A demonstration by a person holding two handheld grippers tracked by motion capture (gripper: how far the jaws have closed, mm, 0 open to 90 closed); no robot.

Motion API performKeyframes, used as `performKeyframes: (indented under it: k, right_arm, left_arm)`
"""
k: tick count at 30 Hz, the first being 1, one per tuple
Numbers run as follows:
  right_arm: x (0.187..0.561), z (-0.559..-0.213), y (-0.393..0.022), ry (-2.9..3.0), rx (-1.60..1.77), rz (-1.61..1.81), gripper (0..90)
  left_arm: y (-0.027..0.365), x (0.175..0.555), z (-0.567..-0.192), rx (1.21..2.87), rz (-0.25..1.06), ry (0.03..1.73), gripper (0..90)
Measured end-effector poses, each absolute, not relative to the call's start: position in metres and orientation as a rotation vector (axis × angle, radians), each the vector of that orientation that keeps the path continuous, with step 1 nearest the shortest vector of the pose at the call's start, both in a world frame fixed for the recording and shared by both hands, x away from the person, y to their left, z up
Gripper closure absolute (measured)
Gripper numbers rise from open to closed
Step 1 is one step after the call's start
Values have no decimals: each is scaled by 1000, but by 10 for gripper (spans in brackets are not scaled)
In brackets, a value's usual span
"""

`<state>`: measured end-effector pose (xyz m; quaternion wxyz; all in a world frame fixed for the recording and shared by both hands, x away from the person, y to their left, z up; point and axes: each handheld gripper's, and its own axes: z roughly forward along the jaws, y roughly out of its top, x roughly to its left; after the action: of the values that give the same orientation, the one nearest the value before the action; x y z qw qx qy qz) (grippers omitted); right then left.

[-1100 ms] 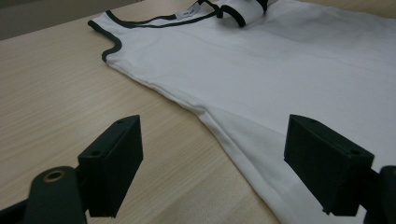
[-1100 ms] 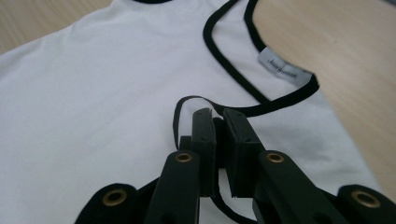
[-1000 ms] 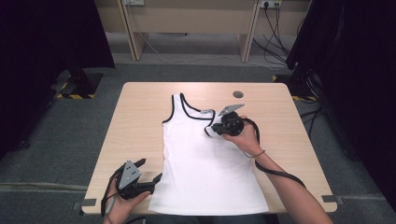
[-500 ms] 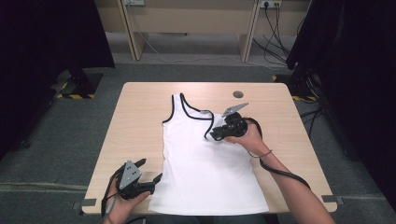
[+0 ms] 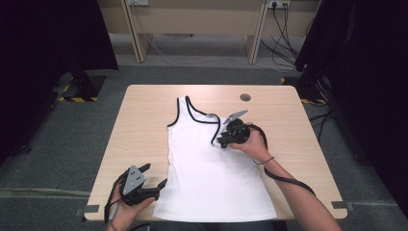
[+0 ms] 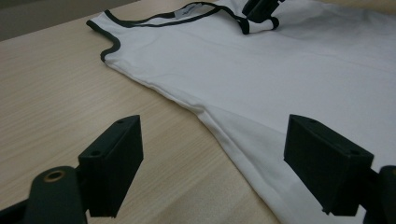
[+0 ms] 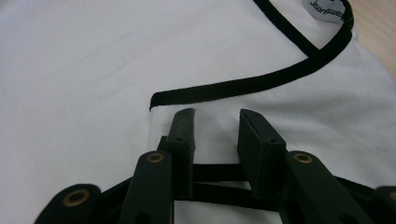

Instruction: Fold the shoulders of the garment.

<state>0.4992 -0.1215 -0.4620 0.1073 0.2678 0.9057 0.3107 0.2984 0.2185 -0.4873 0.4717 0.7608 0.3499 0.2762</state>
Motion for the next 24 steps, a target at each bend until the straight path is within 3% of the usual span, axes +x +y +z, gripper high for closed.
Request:
performKeyframes:
  k: [10,24]
  right_arm:
    - [496,-458,-130,2621,847,949,581]
    - [486,-450,-160,2574,903,985,540]
  left_arm:
    - [219,298,-487,1860,677,860,188]
    - [219,299,-487,1861,673,863,188]
